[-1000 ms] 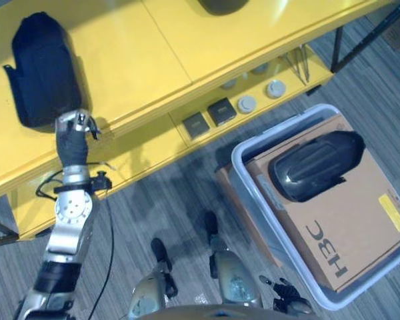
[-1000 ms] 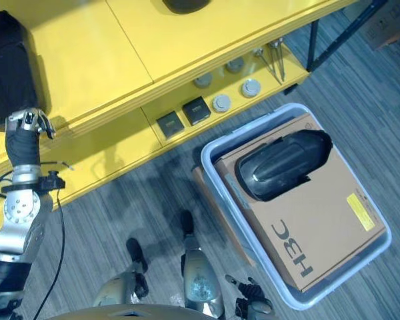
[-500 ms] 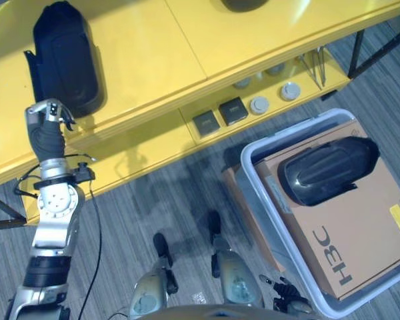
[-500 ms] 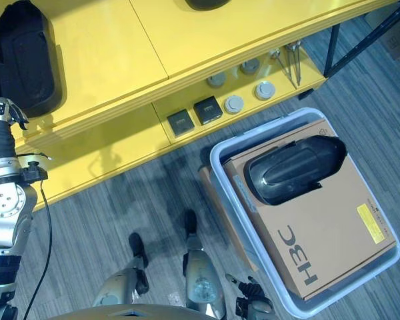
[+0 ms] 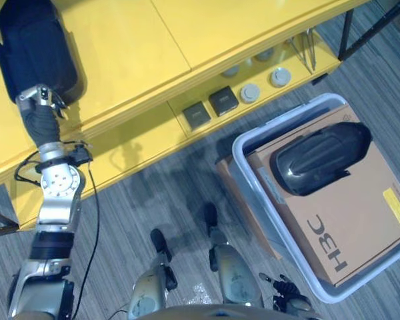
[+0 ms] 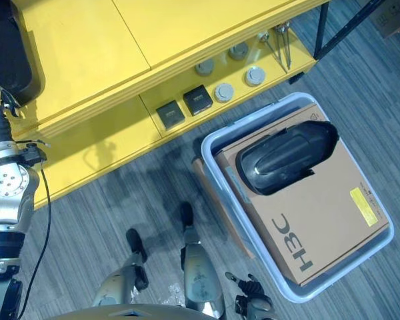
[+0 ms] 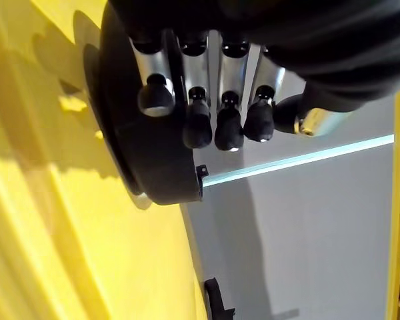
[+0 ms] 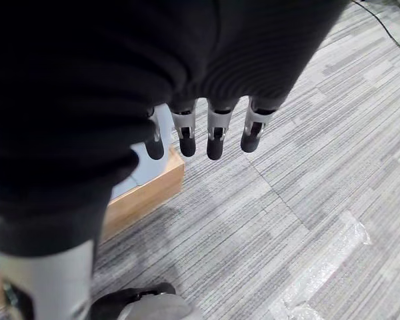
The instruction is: Move parts from the plastic box to the shelf.
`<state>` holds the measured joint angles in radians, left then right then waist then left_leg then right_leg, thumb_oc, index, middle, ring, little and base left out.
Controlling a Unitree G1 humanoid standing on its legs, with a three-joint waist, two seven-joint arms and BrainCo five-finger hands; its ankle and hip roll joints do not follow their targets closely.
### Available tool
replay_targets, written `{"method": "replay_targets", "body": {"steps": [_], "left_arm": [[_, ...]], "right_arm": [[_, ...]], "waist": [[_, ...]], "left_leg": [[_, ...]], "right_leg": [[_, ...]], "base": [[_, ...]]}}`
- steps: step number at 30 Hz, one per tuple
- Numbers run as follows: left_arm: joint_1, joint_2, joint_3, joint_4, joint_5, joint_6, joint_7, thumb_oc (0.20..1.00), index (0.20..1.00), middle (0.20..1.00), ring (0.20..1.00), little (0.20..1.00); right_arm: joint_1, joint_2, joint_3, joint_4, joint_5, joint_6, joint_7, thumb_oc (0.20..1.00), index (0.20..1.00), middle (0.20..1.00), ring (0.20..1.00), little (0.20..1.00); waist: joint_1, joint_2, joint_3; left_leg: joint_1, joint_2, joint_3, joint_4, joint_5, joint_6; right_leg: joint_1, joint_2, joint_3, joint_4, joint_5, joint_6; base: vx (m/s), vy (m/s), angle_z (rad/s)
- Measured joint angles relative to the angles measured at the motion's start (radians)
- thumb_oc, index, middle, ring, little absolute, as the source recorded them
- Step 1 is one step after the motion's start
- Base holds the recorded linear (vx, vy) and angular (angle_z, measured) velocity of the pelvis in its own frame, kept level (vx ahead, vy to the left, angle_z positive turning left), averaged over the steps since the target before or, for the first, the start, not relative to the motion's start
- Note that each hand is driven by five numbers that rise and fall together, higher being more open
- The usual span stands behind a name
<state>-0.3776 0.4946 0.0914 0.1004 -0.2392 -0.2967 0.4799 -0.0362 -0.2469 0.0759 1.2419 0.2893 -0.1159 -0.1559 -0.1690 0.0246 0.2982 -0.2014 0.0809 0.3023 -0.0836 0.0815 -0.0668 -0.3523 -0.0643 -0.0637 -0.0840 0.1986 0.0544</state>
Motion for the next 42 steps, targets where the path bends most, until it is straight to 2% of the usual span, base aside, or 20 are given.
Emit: {"method": "replay_targets", "body": {"steps": [4, 8, 12, 15, 20, 21, 24, 25, 26, 27, 28, 29, 31, 34, 36, 39, 40, 41, 42], "left_arm": [[-0.048, 0.025, -0.051, 0.010, 0.006, 0.008, 0.014, 0.200, 0.200, 0.200, 0.200, 0.200], [-0.065, 0.046, -0.051, 0.043, 0.008, 0.010, 0.018, 0.200, 0.200, 0.200, 0.200, 0.200], [-0.108, 0.128, -0.052, 0.156, 0.007, 0.021, 0.032, 0.200, 0.200, 0.200, 0.200, 0.200], [-0.133, 0.154, -0.054, 0.210, 0.005, 0.029, 0.040, 0.200, 0.200, 0.200, 0.200, 0.200], [-0.079, 0.135, -0.061, 0.200, 0.004, 0.041, 0.029, 0.200, 0.200, 0.200, 0.200, 0.200], [-0.039, 0.090, -0.055, 0.126, 0.003, 0.042, 0.018, 0.200, 0.200, 0.200, 0.200, 0.200], [0.080, 0.041, -0.074, -0.023, 0.005, 0.042, -0.036, 0.200, 0.200, 0.200, 0.200, 0.200], [0.108, 0.028, -0.090, -0.049, 0.006, 0.042, -0.052, 0.598, 0.598, 0.598, 0.598, 0.598], [0.137, 0.020, -0.104, -0.070, 0.005, 0.042, -0.075, 0.598, 0.598, 0.598, 0.598, 0.598], [0.194, -0.009, -0.107, -0.142, 0.005, 0.042, -0.115, 1.000, 1.000, 1.000, 1.000, 1.000], [0.227, -0.004, -0.133, -0.169, 0.006, 0.038, -0.151, 1.000, 1.000, 1.000, 1.000, 1.000], [0.249, -0.016, -0.129, -0.194, 0.004, 0.039, -0.163, 1.000, 1.000, 1.000, 1.000, 1.000], [0.294, -0.060, -0.144, -0.260, 0.005, 0.035, -0.184, 1.000, 1.000, 1.000, 1.000, 1.000], [0.298, -0.069, -0.175, -0.269, 0.005, 0.028, -0.209, 1.000, 1.000, 1.000, 1.000, 1.000], [0.296, -0.073, -0.182, -0.255, 0.007, 0.025, -0.205, 1.000, 1.000, 1.000, 1.000, 1.000], [0.292, -0.067, -0.200, -0.224, 0.013, 0.023, -0.201, 1.000, 1.000, 1.000, 1.000, 1.000], [0.292, -0.048, -0.206, -0.203, 0.036, 0.023, -0.196, 1.000, 1.000, 1.000, 1.000, 1.000], [0.288, -0.041, -0.209, -0.191, 0.044, 0.025, -0.194, 1.000, 1.000, 1.000, 1.000, 1.000], [0.281, -0.048, -0.214, -0.172, 0.052, 0.025, -0.194, 1.000, 1.000, 1.000, 1.000, 1.000]], "right_arm": [[-0.006, 0.000, 0.021, -0.001, 0.000, -0.011, -0.001, 1.000, 1.000, 1.000, 1.000, 1.000], [-0.006, 0.000, 0.022, -0.001, -0.003, -0.011, -0.002, 1.000, 1.000, 1.000, 1.000, 1.000], [-0.006, -0.001, 0.023, -0.002, -0.018, -0.008, -0.004, 1.000, 1.000, 1.000, 1.000, 1.000], [-0.006, -0.001, 0.032, -0.003, -0.020, -0.006, -0.006, 1.000, 1.000, 1.000, 1.000, 1.000], [-0.008, 0.000, 0.033, -0.006, -0.021, -0.003, -0.007, 1.000, 1.000, 1.000, 1.000, 1.000], [-0.007, 0.000, 0.031, -0.005, -0.022, 0.013, -0.007, 1.000, 1.000, 1.000, 1.000, 1.000], [-0.005, 0.001, 0.036, -0.005, -0.038, 0.026, -0.006, 1.000, 1.000, 1.000, 1.000, 1.000], [0.000, 0.001, 0.036, -0.003, -0.049, 0.032, -0.006, 1.000, 1.000, 1.000, 1.000, 1.000], [0.005, 0.005, 0.039, 0.001, -0.062, 0.034, -0.005, 1.000, 1.000, 1.000, 1.000, 1.000], [0.008, 0.008, 0.032, 0.000, -0.067, 0.038, -0.001, 1.000, 1.000, 1.000, 1.000, 1.000], [0.030, 0.010, 0.029, -0.001, -0.082, 0.035, 0.000, 1.000, 1.000, 1.000, 1.000, 1.000], [0.034, 0.016, 0.016, -0.007, -0.082, 0.041, 0.000, 1.000, 1.000, 1.000, 1.000, 1.000], [0.054, 0.028, -0.009, -0.009, -0.081, 0.044, 0.000, 1.000, 1.000, 1.000, 1.000, 1.000], [0.079, 0.055, -0.009, -0.007, -0.079, 0.048, 0.001, 1.000, 1.000, 1.000, 1.000, 1.000], [0.117, 0.069, -0.020, -0.008, -0.072, 0.037, 0.001, 1.000, 1.000, 1.000, 1.000, 1.000], [0.129, 0.070, -0.038, -0.004, -0.059, 0.033, -0.001, 1.000, 1.000, 1.000, 1.000, 1.000], [0.129, 0.074, -0.059, -0.006, -0.058, 0.031, -0.007, 1.000, 1.000, 1.000, 1.000, 1.000], [0.123, 0.074, -0.059, -0.004, -0.056, 0.033, -0.009, 1.000, 1.000, 1.000, 1.000, 1.000], [0.126, 0.073, -0.060, 0.008, -0.051, 0.035, -0.013, 1.000, 1.000, 1.000, 1.000, 1.000]], "waist": [[-0.010, -0.001, 0.000], [-0.018, -0.002, -0.001], [-0.022, -0.011, -0.006], [-0.022, -0.022, -0.013], [-0.019, -0.032, -0.017], [-0.014, -0.034, -0.018], [0.000, -0.045, -0.036], [0.004, -0.046, -0.054], [0.014, -0.049, -0.087], [0.015, -0.057, -0.105], [0.031, -0.063, -0.152], [0.033, -0.069, -0.169], [0.033, -0.075, -0.182], [0.034, -0.089, -0.227], [0.018, -0.105, -0.235], [-0.002, -0.113, -0.229], [-0.019, -0.131, -0.218], [-0.023, -0.121, -0.204], [-0.027, -0.121, -0.202]], "left_leg": [[-0.001, 0.000, 0.001, 0.000, 0.000, 0.000], [0.002, 0.000, 0.001, 0.000, 0.000, 0.000], [0.012, 0.000, 0.005, 0.000, 0.000, 0.000], [0.015, 0.000, 0.006, 0.000, 0.002, -0.001], [0.086, 0.002, 0.003, -0.005, -0.005, -0.003], [0.112, 0.001, 0.001, -0.005, -0.007, -0.003], [0.168, 0.001, -0.002, -0.006, -0.017, -0.003], [0.177, 0.001, -0.002, -0.006, -0.021, -0.003], [0.179, 0.000, -0.004, -0.006, -0.027, -0.004], [0.210, -0.002, -0.003, -0.006, -0.031, 0.001], [0.220, -0.007, -0.005, -0.006, -0.039, 0.001], [0.228, -0.013, -0.005, -0.006, -0.044, 0.007], [0.257, -0.020, -0.004, -0.006, -0.053, 0.016], [0.264, -0.045, -0.002, -0.006, -0.057, 0.026], [0.267, -0.074, 0.001, -0.006, -0.061, 0.050], [0.264, -0.091, 0.018, -0.006, -0.065, 0.071], [0.258, -0.100, 0.061, -0.006, -0.070, 0.079], [0.253, -0.094, 0.079, -0.006, -0.065, 0.094], [0.243, -0.088, 0.103, -0.006, -0.059, 0.105]], "right_leg": [[-0.001, 0.001, 0.001, 0.001, 0.002, -0.001], [0.002, 0.002, 0.002, 0.001, 0.002, 0.000], [0.009, 0.003, 0.007, 0.001, 0.006, 0.001], [0.011, 0.003, 0.009, 0.001, 0.009, 0.001], [0.086, 0.001, 0.000, 0.001, 0.000, 0.008], [0.114, -0.001, -0.003, 0.001, -0.005, 0.007], [0.172, -0.001, -0.005, 0.000, -0.020, 0.008], [0.180, -0.002, -0.004, -0.005, -0.031, 0.014], [0.183, -0.004, -0.006, -0.005, -0.039, 0.007], [0.215, -0.005, -0.006, 0.000, -0.036, 0.014], [0.227, -0.009, -0.007, -0.005, -0.050, 0.015], [0.234, -0.012, -0.008, 0.001, -0.052, 0.015], [0.262, -0.020, -0.005, 0.001, -0.050, 0.031], [0.267, -0.044, -0.004, -0.001, -0.048, 0.049], [0.268, -0.069, 0.006, 0.003, -0.022, 0.067], [0.235, -0.082, 0.036, 0.038, -0.004, 0.095], [0.205, -0.086, 0.058, 0.031, 0.047, 0.143], [0.195, -0.094, 0.048, 0.026, 0.056, 0.163], [0.172, -0.098, 0.007, 0.046, 0.034, 0.158]], "base": [[0.00, 0.000, 0.00], [0.00, 0.000, 0.00], [-0.02, 0.001, -0.03], [-0.01, -0.002, -0.01], [0.03, 0.037, 0.03], [0.05, 0.077, 0.09], [0.03, 0.090, 0.05], [0.03, 0.116, 0.04], [0.03, 0.116, 0.04], [-0.01, 0.149, 0.05], [-0.02, 0.176, 0.04], [-0.03, 0.218, 0.02], [-0.03, 0.126, 0.01], [-0.05, 0.141, 0.00], [-0.11, 0.176, -0.04], [-0.10, 0.110, -0.28], [-0.09, 0.078, -0.62], [-0.07, 0.082, -0.74], [-0.06, 0.100, -0.60]]}}
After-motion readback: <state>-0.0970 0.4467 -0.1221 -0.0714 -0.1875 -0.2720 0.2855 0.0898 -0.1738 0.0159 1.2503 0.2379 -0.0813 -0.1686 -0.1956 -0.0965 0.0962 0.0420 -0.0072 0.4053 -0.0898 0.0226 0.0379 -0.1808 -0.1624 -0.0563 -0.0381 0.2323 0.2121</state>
